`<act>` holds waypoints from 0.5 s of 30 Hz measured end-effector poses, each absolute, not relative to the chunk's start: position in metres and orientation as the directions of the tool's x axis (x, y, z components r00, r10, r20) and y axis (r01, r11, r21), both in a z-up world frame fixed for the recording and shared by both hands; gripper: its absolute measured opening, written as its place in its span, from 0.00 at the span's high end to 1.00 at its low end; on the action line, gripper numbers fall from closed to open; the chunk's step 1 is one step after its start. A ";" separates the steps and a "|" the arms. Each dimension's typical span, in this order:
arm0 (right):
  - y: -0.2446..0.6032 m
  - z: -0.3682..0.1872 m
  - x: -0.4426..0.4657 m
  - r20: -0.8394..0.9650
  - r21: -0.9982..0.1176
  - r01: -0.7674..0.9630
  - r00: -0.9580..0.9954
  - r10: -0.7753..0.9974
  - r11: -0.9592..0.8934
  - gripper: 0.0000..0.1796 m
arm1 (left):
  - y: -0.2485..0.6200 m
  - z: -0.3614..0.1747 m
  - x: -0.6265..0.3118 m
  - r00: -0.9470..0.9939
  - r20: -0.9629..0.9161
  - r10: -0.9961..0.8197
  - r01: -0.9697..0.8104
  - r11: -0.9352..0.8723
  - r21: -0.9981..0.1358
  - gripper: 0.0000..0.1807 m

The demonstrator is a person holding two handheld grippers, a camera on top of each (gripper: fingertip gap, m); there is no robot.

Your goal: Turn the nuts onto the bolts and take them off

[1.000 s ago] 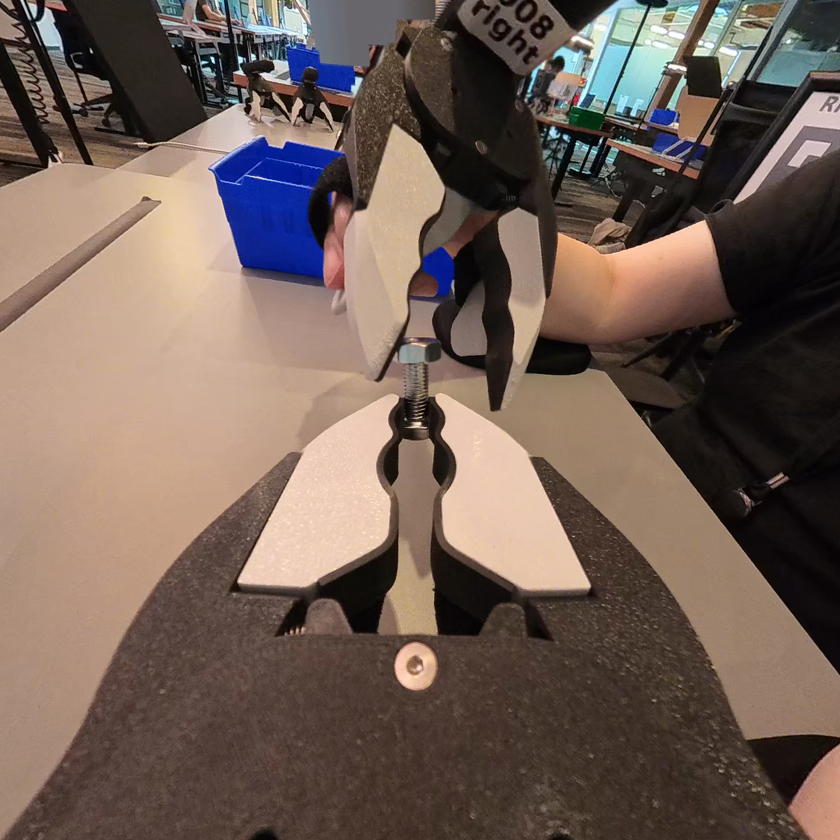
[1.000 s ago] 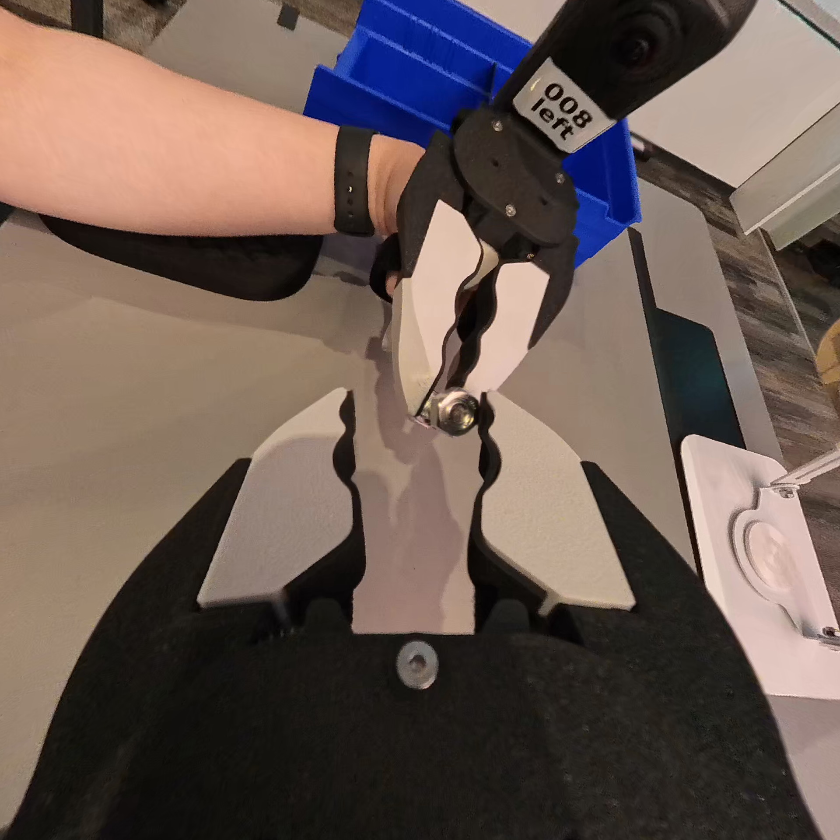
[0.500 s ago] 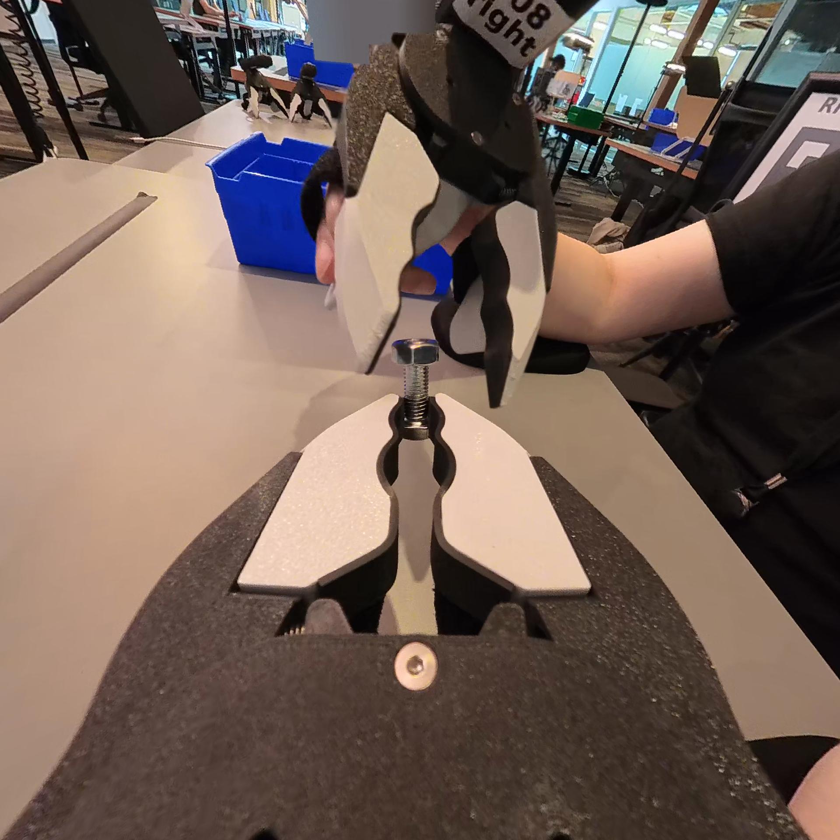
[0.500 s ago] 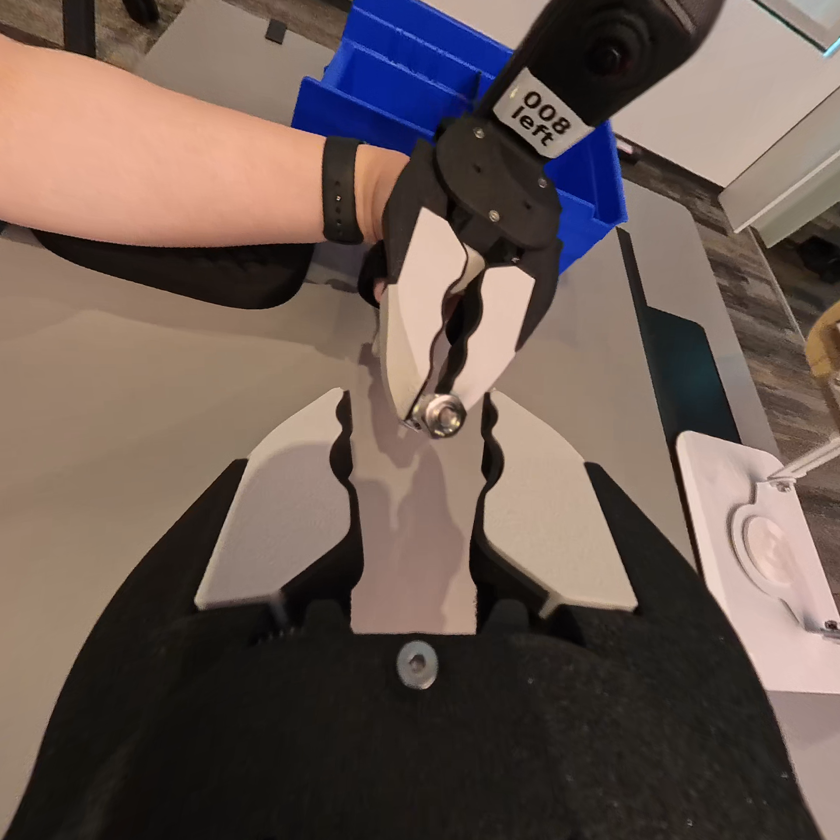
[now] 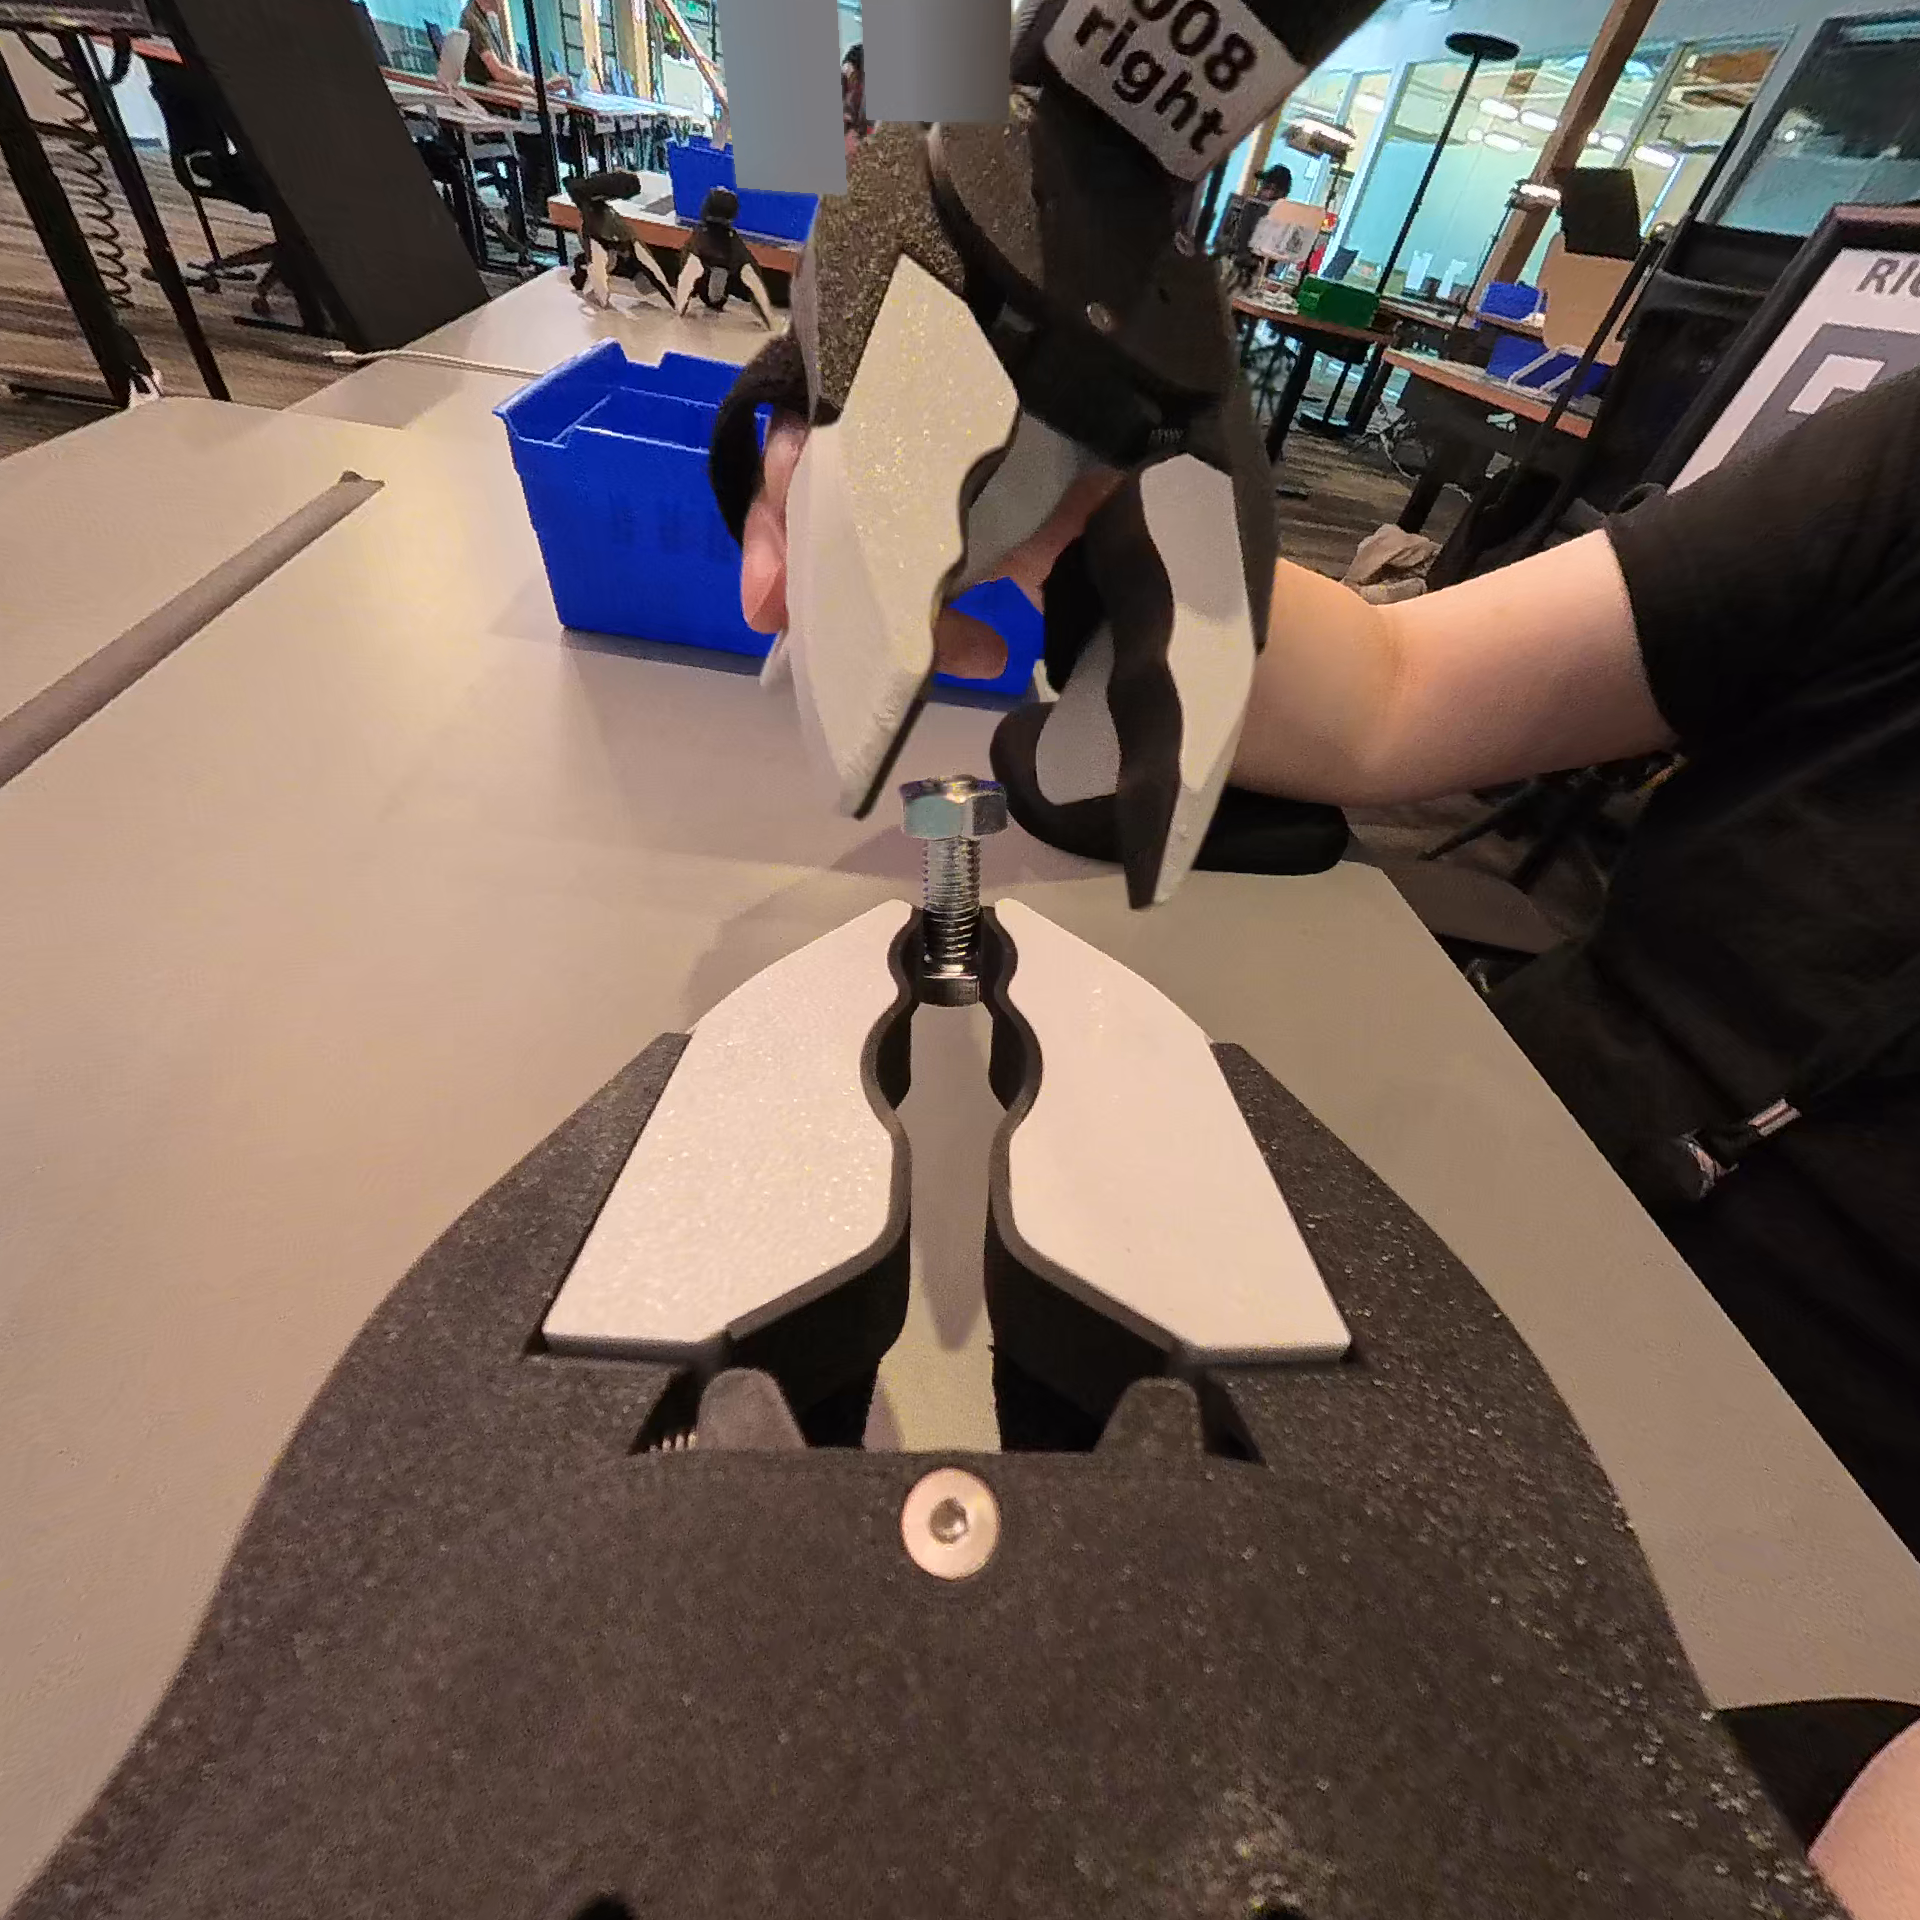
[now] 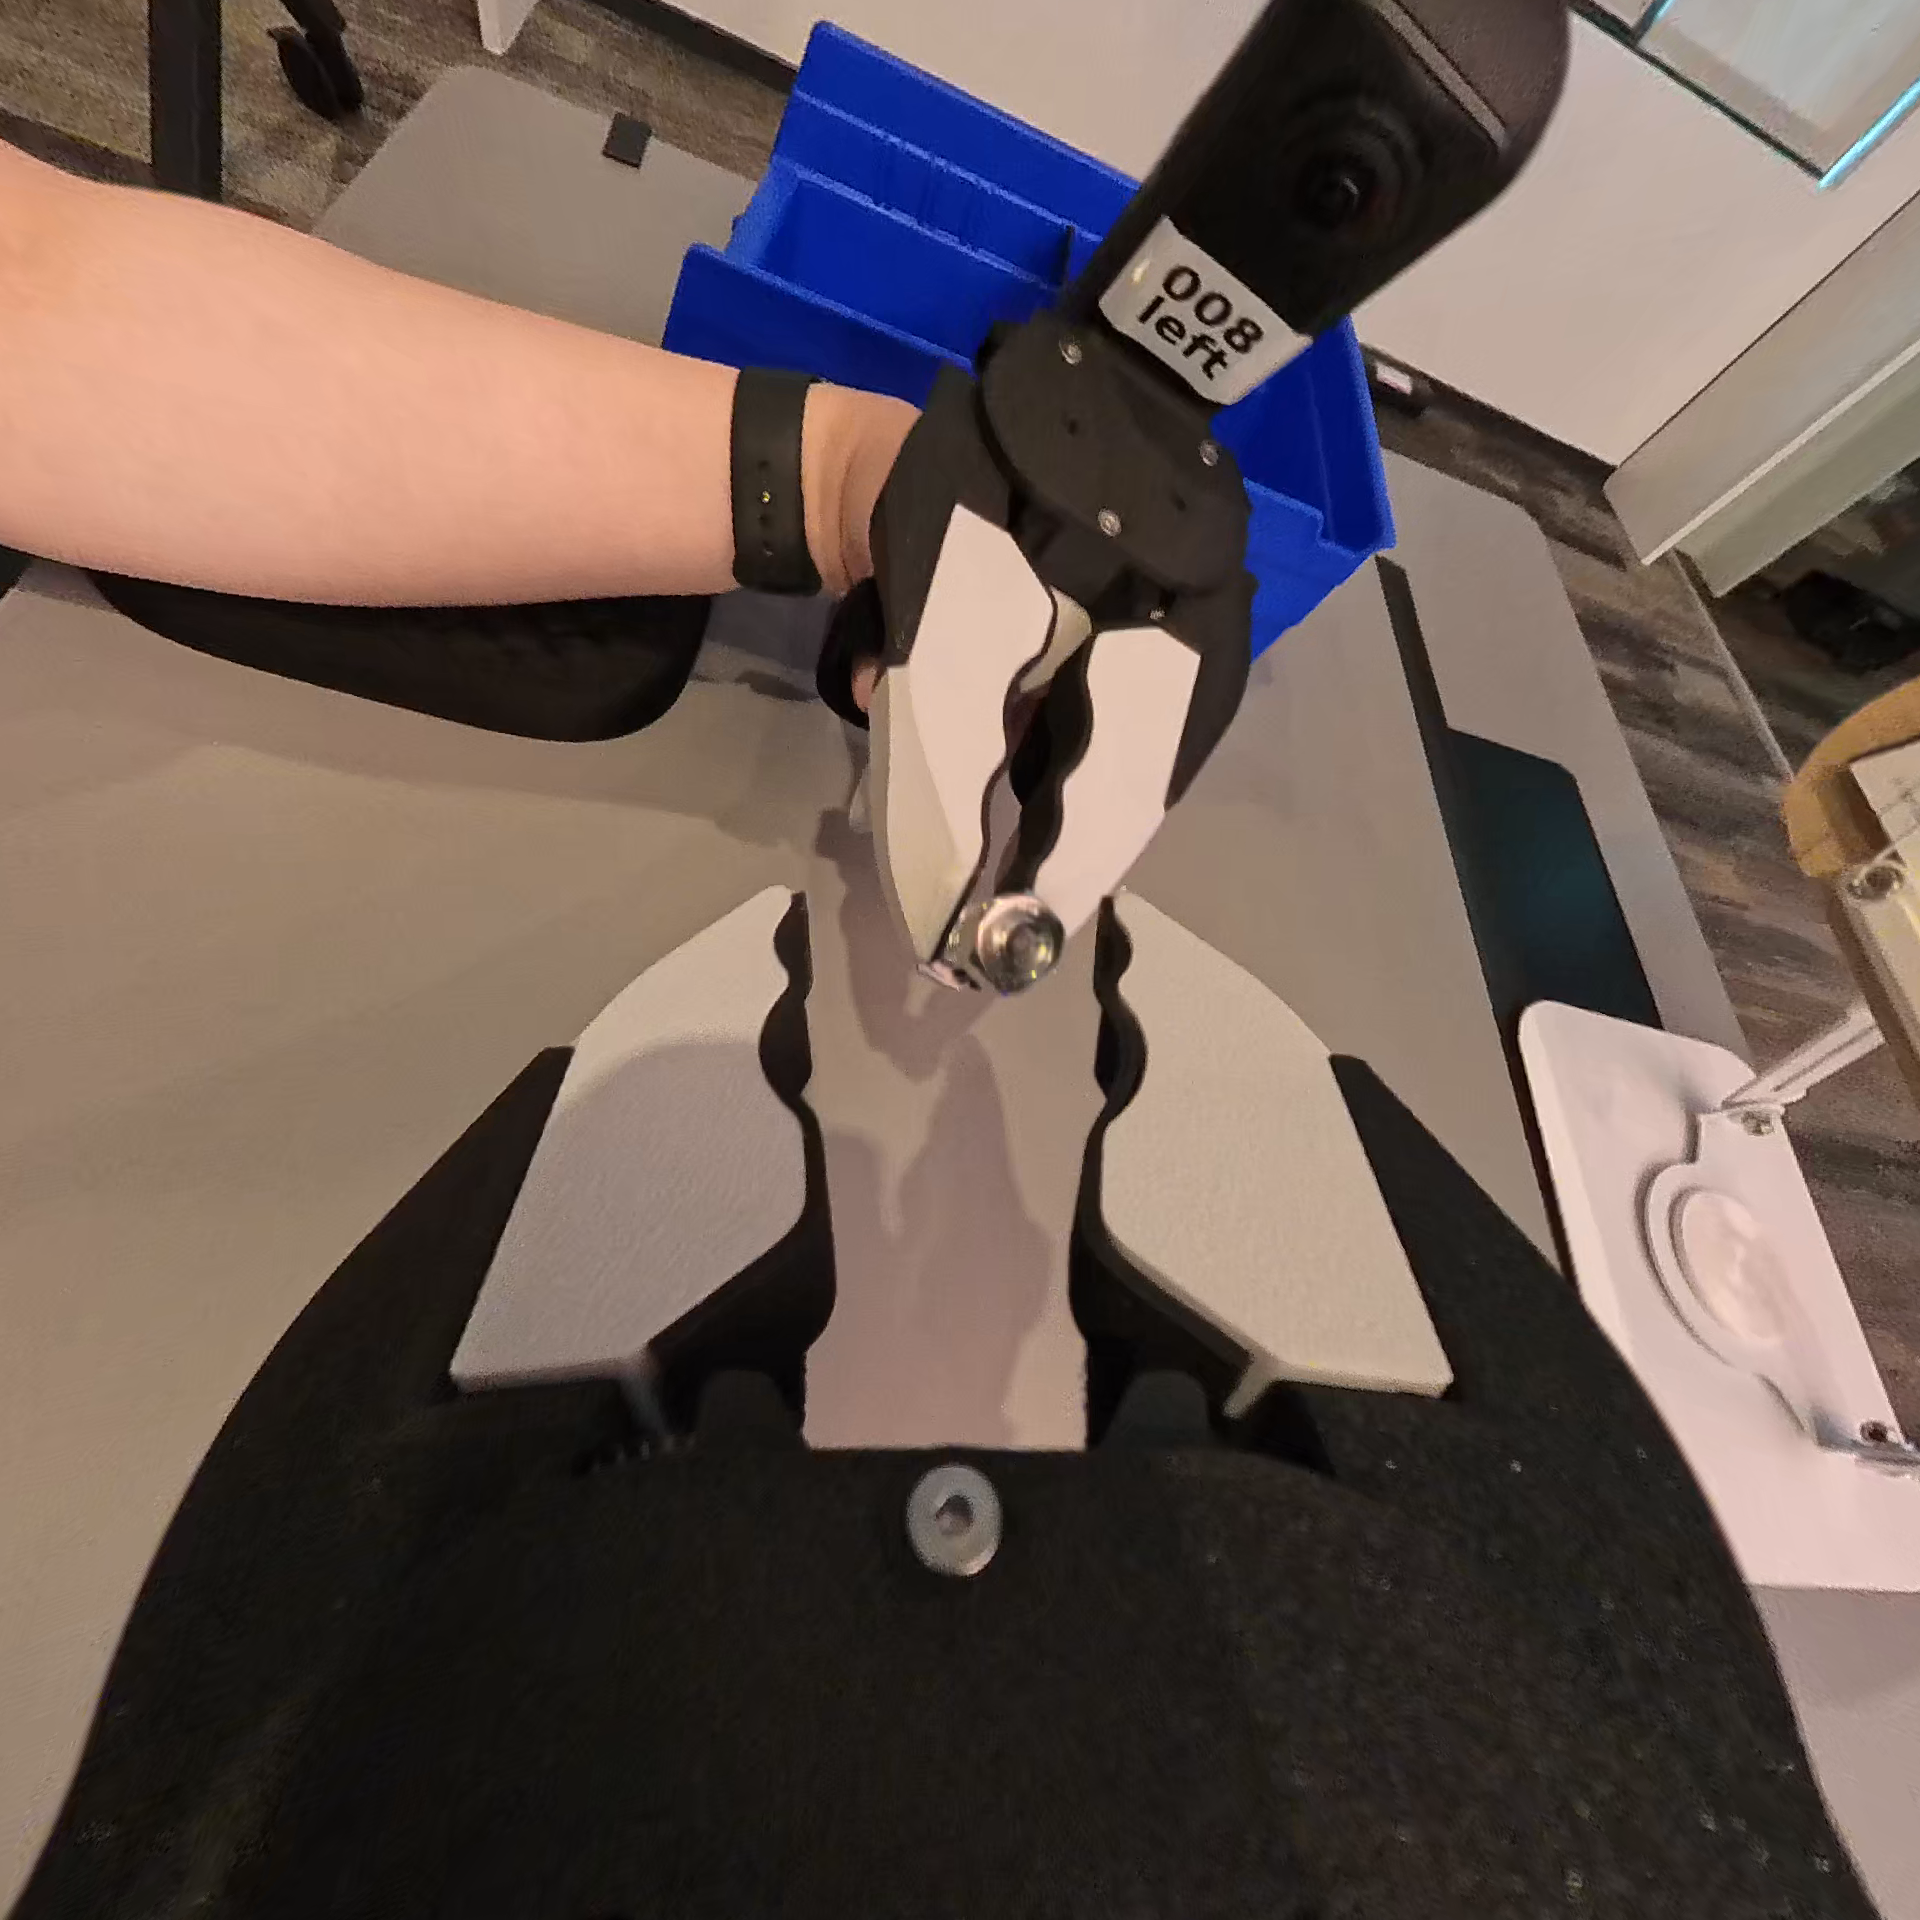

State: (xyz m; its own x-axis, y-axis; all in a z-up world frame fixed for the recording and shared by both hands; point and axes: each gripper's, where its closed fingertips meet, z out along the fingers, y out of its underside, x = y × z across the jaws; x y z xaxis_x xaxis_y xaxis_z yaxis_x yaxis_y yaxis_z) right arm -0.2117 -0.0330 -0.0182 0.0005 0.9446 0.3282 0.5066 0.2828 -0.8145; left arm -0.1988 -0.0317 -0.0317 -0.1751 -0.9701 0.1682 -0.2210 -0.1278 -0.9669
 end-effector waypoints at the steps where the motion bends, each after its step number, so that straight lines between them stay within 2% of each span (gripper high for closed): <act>1: -0.034 -0.019 -0.214 0.335 -0.811 0.508 -0.006 0.942 0.292 0.71 | -0.031 -0.031 -0.199 -0.172 0.165 -0.971 -0.218 -0.125 -0.968 0.95; 7: -0.035 -0.024 -0.206 0.300 -0.798 0.544 -0.015 0.954 0.260 0.71 | -0.029 -0.027 -0.203 -0.158 0.155 -0.975 -0.200 -0.123 -0.972 0.95; 10: -0.036 -0.024 -0.199 0.269 -0.801 0.549 -0.026 0.963 0.238 0.77 | -0.027 -0.026 -0.203 -0.152 0.163 -0.975 -0.189 -0.133 -0.973 0.95; 15: -0.030 -0.015 -0.209 0.322 -0.820 0.507 0.024 0.946 0.266 0.70 | -0.030 -0.027 -0.201 -0.167 0.159 -0.973 -0.200 -0.125 -0.972 0.95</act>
